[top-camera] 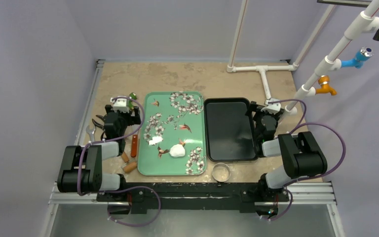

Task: Roll out the dumpling wrappers from the dough
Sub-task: Pick up the rolling pin from the center of the board.

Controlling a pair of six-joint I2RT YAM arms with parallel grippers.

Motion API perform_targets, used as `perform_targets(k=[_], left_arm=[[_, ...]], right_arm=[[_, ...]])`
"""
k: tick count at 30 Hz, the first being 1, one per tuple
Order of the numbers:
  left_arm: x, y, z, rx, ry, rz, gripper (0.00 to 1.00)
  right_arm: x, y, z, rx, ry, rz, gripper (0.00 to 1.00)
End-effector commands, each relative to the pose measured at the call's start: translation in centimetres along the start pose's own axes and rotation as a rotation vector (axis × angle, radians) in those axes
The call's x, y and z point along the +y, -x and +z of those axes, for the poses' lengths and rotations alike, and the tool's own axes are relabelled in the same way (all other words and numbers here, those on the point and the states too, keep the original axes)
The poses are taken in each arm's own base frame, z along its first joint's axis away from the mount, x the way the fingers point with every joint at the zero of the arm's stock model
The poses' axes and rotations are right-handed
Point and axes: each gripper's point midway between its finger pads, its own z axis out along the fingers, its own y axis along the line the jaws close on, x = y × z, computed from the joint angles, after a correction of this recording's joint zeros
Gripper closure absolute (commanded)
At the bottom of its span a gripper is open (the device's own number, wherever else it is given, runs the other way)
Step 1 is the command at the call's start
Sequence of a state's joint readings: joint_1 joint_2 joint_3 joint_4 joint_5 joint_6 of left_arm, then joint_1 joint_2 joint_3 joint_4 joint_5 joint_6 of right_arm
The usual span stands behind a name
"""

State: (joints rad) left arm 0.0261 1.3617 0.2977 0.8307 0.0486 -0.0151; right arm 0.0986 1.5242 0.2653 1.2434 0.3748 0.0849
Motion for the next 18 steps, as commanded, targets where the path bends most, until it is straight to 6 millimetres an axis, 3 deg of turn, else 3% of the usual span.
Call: perform_targets(k=[1, 7, 10, 12, 15, 18], left_arm=[[0.1, 3.1, 0.6, -0.097, -0.004, -0.011, 0.00], [0.0, 3.2, 0.6, -0.098, -0.009, -0.011, 0.00], [0.3, 3.6, 0.2, -0.093, -0.002, -0.024, 0.00], [1.2, 5.3, -0.7, -0.020, 0.019, -0.056, 0.00], [0.5, 10.6, -2.1, 0.066, -0.095, 0.115, 0.01], [-2.0, 13.0, -5.6, 0.111, -0.304, 0.297, 0.03]], right_arm=[[0.4, 2.6, 0.7, -0.081, 0.011, 0.014, 0.01], [1.1, 2.5, 0.6, -0.076, 0.045, 0.026, 0.01], [0.7, 3.7, 0.3, -0.098, 0.030, 0.010, 0.01], [0.8, 4.8, 0.0, -0.086, 0.033, 0.002, 0.01], [1.4, 7.6, -0.3, -0.080, 0.056, 0.043, 0.01], [5.6, 10.6, -1.4, -0.102, 0.285, 0.084, 0.01]])
